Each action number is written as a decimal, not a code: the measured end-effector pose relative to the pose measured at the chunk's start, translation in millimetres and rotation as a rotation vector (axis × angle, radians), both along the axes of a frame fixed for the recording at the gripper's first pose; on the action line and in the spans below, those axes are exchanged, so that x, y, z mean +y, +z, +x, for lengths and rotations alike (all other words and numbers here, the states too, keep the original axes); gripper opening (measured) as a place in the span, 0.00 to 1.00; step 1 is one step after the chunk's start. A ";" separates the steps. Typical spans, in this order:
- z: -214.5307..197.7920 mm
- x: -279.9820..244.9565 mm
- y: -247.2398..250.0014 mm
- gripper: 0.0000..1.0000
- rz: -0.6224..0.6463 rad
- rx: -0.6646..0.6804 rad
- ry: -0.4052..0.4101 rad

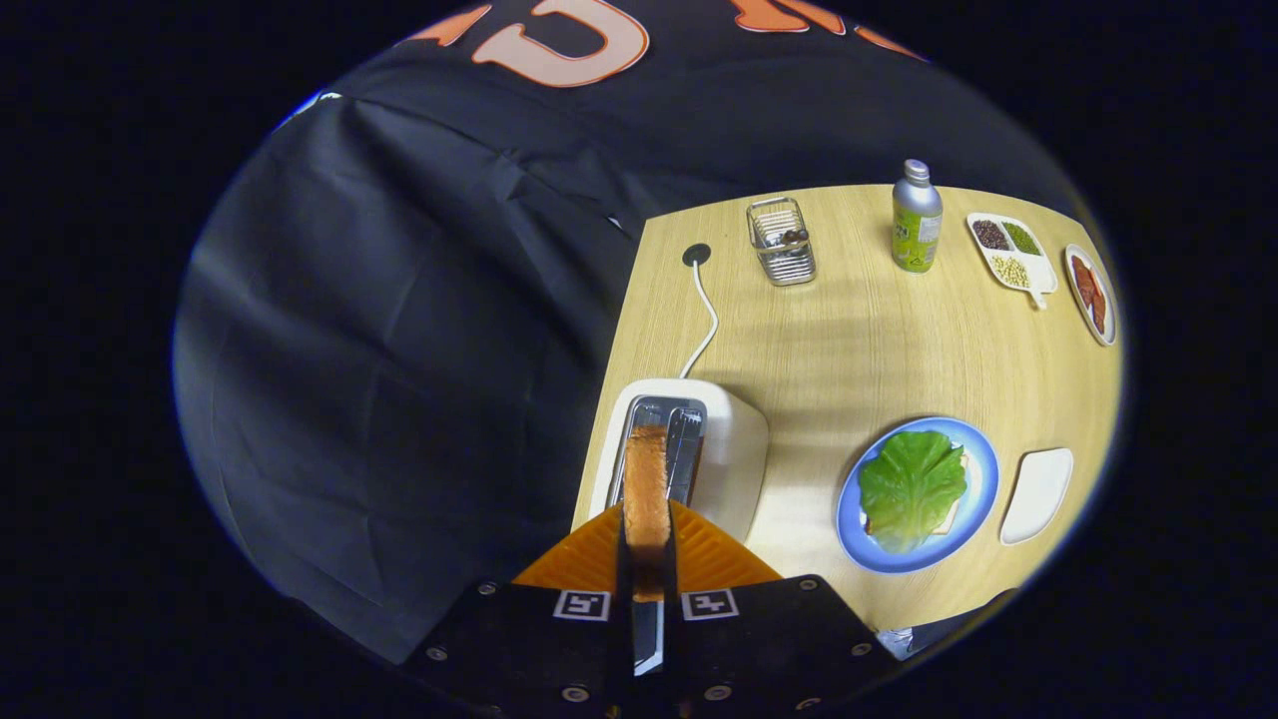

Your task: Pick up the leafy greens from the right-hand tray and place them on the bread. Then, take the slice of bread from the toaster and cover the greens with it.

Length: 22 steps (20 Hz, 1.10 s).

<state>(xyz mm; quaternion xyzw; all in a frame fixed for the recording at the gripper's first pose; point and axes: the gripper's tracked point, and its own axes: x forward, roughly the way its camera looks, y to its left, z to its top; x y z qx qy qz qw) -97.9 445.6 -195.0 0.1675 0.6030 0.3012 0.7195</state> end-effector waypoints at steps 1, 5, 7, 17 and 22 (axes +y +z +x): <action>2.7 -9.3 1.3 0.12 0.017 -0.004 -0.007; 12.5 -47.9 0.5 0.12 0.083 -0.005 -0.053; 14.6 -65.3 -4.7 0.12 0.112 0.000 -0.070; 2.2 -127.8 -75.8 0.12 0.207 0.119 -0.131; -2.1 -147.7 -121.8 0.12 0.162 0.157 -0.146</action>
